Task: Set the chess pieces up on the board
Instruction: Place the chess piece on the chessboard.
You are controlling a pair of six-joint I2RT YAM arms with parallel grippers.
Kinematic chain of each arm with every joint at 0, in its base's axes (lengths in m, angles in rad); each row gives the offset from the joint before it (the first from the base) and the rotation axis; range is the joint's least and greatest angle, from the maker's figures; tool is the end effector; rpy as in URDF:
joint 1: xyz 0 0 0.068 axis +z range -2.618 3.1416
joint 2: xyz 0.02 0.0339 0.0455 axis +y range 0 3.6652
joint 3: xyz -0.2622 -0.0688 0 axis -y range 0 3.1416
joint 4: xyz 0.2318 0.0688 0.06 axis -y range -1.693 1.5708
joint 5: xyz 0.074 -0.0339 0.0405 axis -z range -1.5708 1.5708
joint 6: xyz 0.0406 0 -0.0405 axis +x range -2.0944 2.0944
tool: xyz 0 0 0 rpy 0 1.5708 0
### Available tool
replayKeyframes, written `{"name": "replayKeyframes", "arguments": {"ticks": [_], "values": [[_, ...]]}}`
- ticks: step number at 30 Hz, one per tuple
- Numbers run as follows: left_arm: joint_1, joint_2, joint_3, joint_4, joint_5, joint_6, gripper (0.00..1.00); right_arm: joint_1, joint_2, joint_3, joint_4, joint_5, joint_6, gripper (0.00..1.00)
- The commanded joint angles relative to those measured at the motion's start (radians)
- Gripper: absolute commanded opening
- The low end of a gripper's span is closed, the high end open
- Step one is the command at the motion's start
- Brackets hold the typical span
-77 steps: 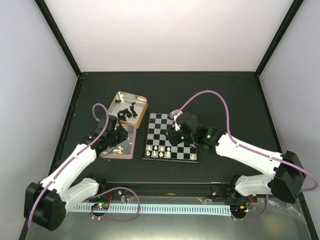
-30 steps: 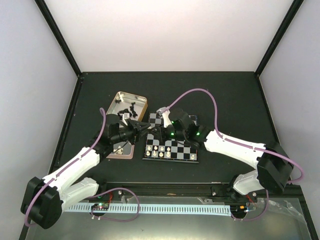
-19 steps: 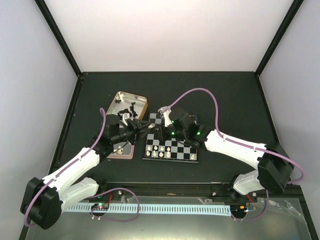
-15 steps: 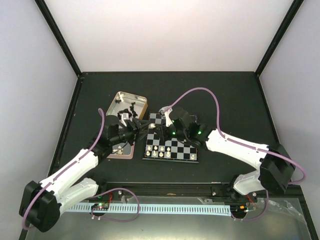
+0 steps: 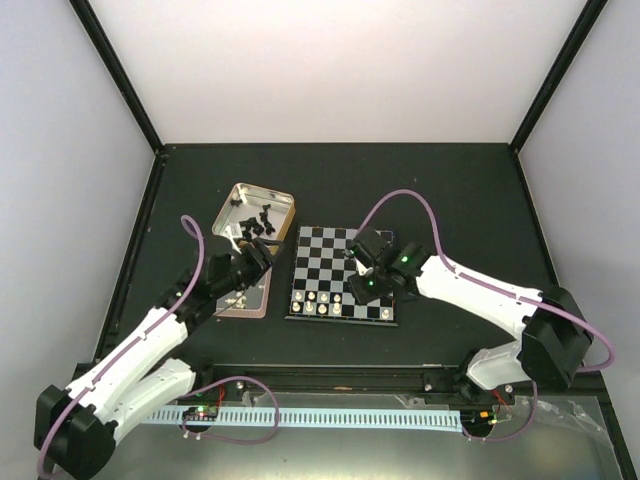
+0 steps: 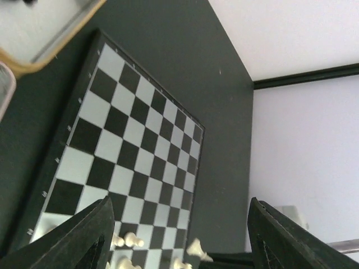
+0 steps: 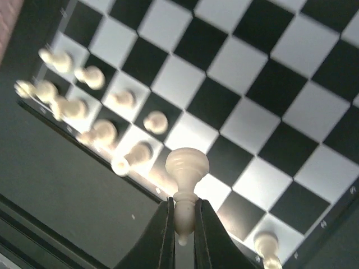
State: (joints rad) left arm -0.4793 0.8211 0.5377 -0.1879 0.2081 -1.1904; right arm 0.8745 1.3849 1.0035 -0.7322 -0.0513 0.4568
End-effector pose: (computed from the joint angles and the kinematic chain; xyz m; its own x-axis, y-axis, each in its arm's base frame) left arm 0.1576 -0.0914 0.2466 -0.7202 -0.6495 -0.2437 -0.1459 0.4852 -0.8621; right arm 0.1649 0.2005 0.2378 -0.8609 -0.3430 -0.3759 -0.4468 0.8629 0.2360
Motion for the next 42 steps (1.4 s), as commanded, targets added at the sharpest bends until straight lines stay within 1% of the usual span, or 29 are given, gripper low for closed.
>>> {"name": "replayKeyframes", "arguments": {"ticks": [1, 8, 15, 22, 25, 29, 32, 42], "values": [[0.004, -0.038, 0.048, -0.048, -0.120, 0.140, 0.68, -0.002, 0.031, 0.009, -0.177, -0.008, -0.040, 0.01], [0.007, -0.064, 0.057, -0.060, -0.162, 0.219, 0.70, 0.000, 0.101, 0.042, -0.216, -0.078, -0.077, 0.01], [0.008, -0.061, 0.048, -0.063, -0.158, 0.223, 0.71, 0.002, 0.160, 0.052, -0.216, -0.103, -0.079, 0.02], [0.010, -0.057, 0.051, -0.070, -0.153, 0.239, 0.71, 0.013, 0.214, 0.058, -0.185, -0.116, -0.070, 0.05], [0.010, -0.055, 0.051, -0.071, -0.151, 0.236, 0.72, 0.016, 0.229, 0.062, -0.188, -0.092, -0.070, 0.10], [0.010, -0.053, 0.051, -0.075, -0.150, 0.236, 0.72, 0.016, 0.231, 0.074, -0.186, -0.074, -0.066, 0.23], [0.010, -0.051, 0.051, -0.080, -0.150, 0.236, 0.72, 0.017, 0.226, 0.078, -0.179, -0.071, -0.061, 0.27], [0.010, -0.048, 0.051, -0.082, -0.148, 0.239, 0.72, 0.019, 0.217, 0.062, -0.150, -0.062, -0.045, 0.28]]}}
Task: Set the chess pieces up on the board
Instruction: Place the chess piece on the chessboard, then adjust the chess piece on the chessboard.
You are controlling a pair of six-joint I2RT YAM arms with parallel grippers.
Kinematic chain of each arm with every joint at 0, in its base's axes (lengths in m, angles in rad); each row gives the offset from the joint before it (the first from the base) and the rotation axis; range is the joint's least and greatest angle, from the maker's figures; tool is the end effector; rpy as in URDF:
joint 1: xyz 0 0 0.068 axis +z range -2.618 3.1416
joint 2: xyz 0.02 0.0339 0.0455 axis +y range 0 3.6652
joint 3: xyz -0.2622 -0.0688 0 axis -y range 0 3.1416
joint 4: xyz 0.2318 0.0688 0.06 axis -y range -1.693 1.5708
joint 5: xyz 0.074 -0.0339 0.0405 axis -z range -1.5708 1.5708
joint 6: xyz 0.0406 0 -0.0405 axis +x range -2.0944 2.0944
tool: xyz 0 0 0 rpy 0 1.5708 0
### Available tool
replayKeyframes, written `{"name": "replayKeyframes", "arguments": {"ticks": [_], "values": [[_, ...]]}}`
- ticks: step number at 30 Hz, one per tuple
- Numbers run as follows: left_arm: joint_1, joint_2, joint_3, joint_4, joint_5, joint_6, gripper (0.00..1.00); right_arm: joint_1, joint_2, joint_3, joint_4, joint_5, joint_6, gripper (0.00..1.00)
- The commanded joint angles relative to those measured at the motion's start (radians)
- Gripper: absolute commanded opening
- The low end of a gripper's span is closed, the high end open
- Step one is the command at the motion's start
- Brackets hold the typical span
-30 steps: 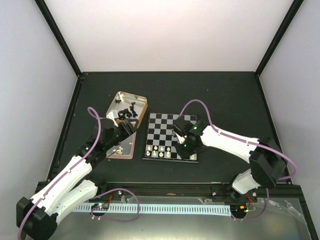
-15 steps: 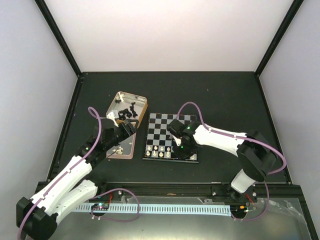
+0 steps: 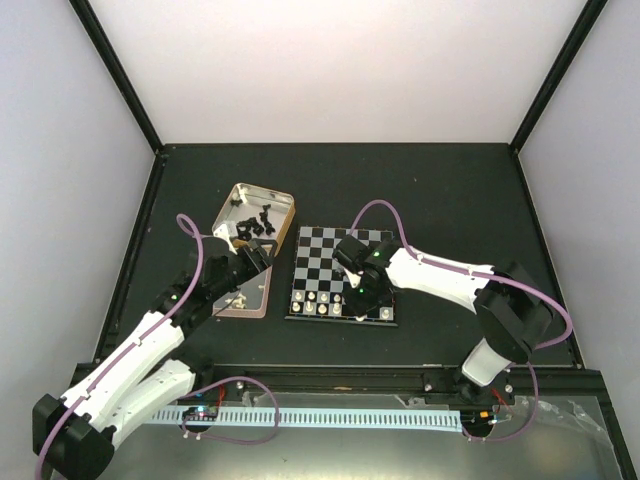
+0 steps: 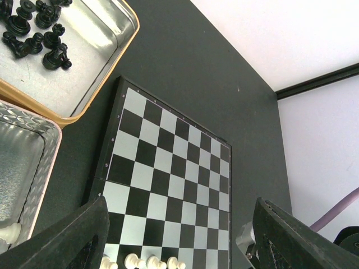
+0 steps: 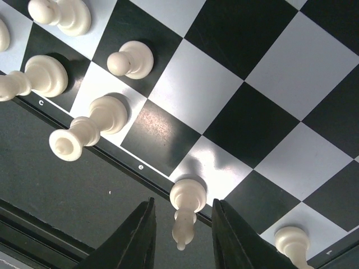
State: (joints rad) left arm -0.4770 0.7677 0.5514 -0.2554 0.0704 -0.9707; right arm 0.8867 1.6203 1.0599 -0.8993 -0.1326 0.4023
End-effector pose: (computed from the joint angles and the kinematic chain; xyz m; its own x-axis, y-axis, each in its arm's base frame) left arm 0.1520 -0.0818 0.2524 -0.6519 -0.5898 -0.4767 -0.0431 0.6564 -0.7532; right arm 0.1689 0.2156 0.1895 -0.8823 -0.4679 -0.0506 -0.4695 0.8675 0.1643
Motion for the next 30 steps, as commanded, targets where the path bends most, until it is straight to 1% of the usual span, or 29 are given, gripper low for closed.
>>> {"name": "replayKeyframes", "arguments": {"ticks": [1, 6, 14, 17, 21, 27, 30], "values": [[0.009, 0.005, 0.038, -0.015, -0.012, 0.020, 0.72, 0.009, -0.018, 0.002, 0.016, 0.019, 0.009, 0.28], [0.008, 0.009, 0.038, -0.020, -0.012, 0.022, 0.72, 0.013, -0.008, -0.003, 0.013, 0.022, 0.005, 0.25], [0.008, 0.013, 0.036, -0.023, -0.011, 0.021, 0.72, 0.022, -0.003, -0.012, 0.001, 0.032, -0.001, 0.24], [0.008, 0.015, 0.038, -0.024, -0.011, 0.019, 0.72, 0.024, 0.003, -0.014, 0.001, 0.041, -0.002, 0.19], [0.008, 0.017, 0.038, -0.022, -0.011, 0.021, 0.72, 0.027, 0.004, -0.015, 0.007, 0.075, 0.006, 0.08], [0.009, 0.021, 0.039, -0.024, -0.012, 0.026, 0.72, 0.027, -0.021, -0.003, 0.031, 0.144, 0.034, 0.04], [0.009, 0.021, 0.040, -0.024, -0.012, 0.026, 0.72, 0.026, -0.015, -0.004, 0.038, 0.144, 0.036, 0.04]]}}
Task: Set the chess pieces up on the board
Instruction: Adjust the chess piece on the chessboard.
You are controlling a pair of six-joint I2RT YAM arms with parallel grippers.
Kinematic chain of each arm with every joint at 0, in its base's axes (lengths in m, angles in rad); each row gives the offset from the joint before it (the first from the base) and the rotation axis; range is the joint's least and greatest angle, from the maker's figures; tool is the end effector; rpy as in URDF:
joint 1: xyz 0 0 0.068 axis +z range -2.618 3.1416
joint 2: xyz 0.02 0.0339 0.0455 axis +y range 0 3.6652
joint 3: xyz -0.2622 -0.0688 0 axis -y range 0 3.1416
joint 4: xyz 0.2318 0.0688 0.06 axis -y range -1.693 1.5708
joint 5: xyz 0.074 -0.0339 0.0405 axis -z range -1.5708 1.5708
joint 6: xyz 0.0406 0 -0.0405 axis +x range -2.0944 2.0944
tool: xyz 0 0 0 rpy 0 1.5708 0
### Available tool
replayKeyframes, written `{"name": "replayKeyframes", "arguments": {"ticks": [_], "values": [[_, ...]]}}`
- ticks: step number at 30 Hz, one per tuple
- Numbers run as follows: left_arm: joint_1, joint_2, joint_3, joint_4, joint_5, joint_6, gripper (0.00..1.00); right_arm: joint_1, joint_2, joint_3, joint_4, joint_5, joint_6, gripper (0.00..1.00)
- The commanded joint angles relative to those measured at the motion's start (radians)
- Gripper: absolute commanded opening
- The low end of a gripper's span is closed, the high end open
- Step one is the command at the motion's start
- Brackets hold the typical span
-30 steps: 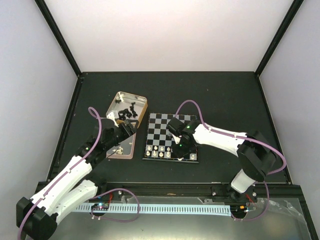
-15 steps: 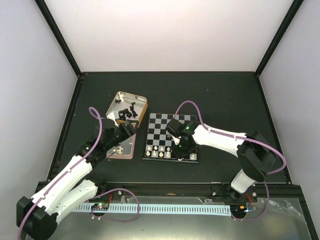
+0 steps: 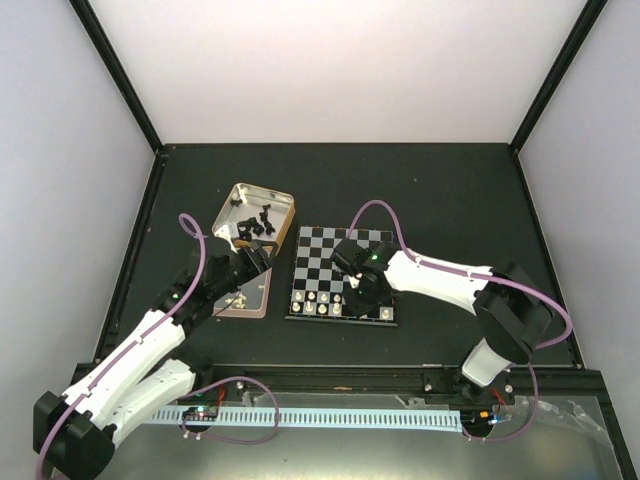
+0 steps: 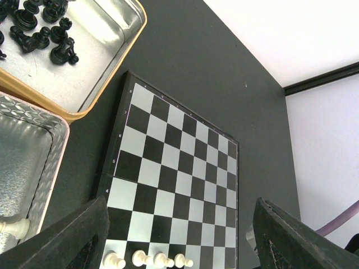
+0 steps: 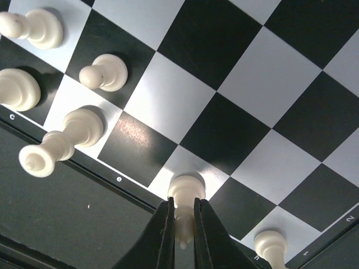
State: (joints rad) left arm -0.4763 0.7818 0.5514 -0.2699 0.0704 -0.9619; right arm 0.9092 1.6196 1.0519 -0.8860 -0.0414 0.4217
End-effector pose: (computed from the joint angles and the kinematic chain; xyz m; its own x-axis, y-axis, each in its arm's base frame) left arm 0.1531 -0.0822 0.2488 -0.6640 -0.5782 -0.4742 -0.0567 0.6713 -0.7390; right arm 0.1669 0.2171 0.1876 -0.8806 -0.4653 -0.0898 -0.4722 0.8773 0.0853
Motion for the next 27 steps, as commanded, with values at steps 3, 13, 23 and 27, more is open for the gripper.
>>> {"name": "replayKeyframes", "arguments": {"ticks": [3, 13, 23, 27], "values": [[0.008, 0.007, 0.040, -0.009, -0.013, 0.017, 0.72, 0.005, -0.005, -0.005, 0.036, 0.040, 0.015, 0.04], [0.008, 0.009, 0.041, -0.025, -0.024, 0.020, 0.72, 0.005, -0.003, -0.007, 0.029, 0.030, 0.010, 0.20], [0.010, 0.017, 0.041, -0.050, -0.048, 0.033, 0.73, 0.003, -0.005, -0.008, 0.048, 0.041, 0.009, 0.23], [0.010, 0.019, 0.039, -0.059, -0.057, 0.036, 0.72, 0.004, 0.003, -0.017, 0.063, 0.033, 0.002, 0.17]]}}
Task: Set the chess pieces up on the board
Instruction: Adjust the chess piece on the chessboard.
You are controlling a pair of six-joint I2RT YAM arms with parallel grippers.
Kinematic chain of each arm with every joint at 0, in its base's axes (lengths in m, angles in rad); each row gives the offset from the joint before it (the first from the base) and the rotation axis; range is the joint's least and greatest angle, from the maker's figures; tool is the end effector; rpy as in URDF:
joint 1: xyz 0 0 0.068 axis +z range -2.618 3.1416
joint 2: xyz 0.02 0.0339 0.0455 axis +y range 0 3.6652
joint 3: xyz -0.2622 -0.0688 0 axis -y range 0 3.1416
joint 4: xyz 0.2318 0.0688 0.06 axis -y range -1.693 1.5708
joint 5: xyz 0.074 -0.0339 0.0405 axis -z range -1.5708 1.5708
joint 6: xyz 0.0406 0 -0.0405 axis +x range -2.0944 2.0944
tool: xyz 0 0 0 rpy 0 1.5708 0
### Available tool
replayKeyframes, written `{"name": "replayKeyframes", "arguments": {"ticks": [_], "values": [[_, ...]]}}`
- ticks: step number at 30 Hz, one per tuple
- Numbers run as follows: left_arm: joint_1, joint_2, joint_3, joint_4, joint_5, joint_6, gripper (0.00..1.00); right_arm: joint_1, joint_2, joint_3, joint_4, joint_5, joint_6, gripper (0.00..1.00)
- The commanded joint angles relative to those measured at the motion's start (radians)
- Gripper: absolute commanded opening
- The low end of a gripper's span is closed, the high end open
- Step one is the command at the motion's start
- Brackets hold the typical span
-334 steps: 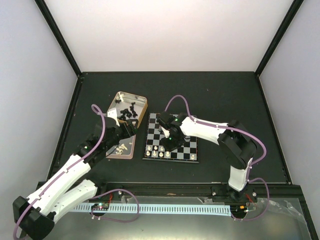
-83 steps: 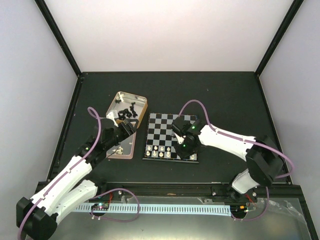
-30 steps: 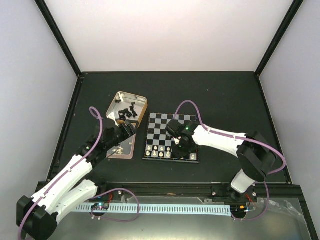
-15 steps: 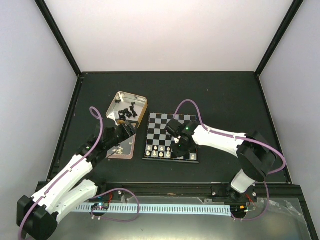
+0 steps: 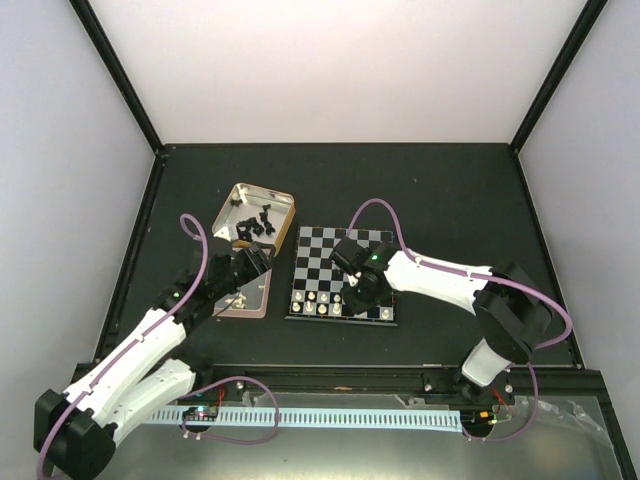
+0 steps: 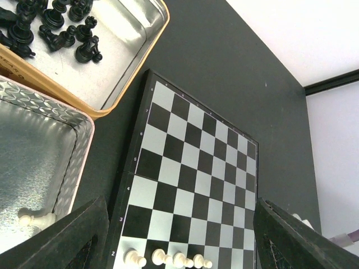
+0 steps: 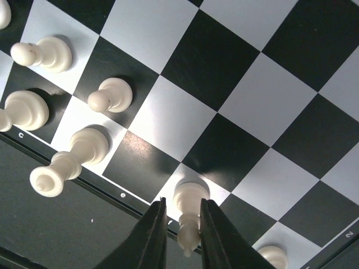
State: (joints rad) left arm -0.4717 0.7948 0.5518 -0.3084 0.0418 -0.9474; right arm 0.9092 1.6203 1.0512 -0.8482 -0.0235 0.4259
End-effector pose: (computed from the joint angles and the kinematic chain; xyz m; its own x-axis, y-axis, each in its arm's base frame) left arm 0.1537 -0.0803 0.2431 -0.6668 -0.5705 -0.4795 -0.0953 0.7034 -0.7044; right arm 0.1701 0.2200 0.1878 -0.8797 -0.4575 -0.1296 -0.4695 0.8789 0.0843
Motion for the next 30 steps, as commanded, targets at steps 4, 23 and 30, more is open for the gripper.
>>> {"name": "replayKeyframes", "arguments": {"ticks": [4, 23, 30], "values": [[0.007, 0.010, 0.037, -0.030, -0.038, 0.025, 0.73, 0.005, -0.004, -0.027, 0.022, 0.007, -0.008, 0.13], [0.021, 0.060, 0.037, -0.061, -0.070, 0.071, 0.73, 0.005, -0.060, -0.022, 0.033, -0.005, -0.007, 0.33], [0.038, 0.119, 0.026, -0.103, -0.110, 0.138, 0.74, 0.003, -0.159, -0.019, 0.099, 0.101, 0.056, 0.42]]}}
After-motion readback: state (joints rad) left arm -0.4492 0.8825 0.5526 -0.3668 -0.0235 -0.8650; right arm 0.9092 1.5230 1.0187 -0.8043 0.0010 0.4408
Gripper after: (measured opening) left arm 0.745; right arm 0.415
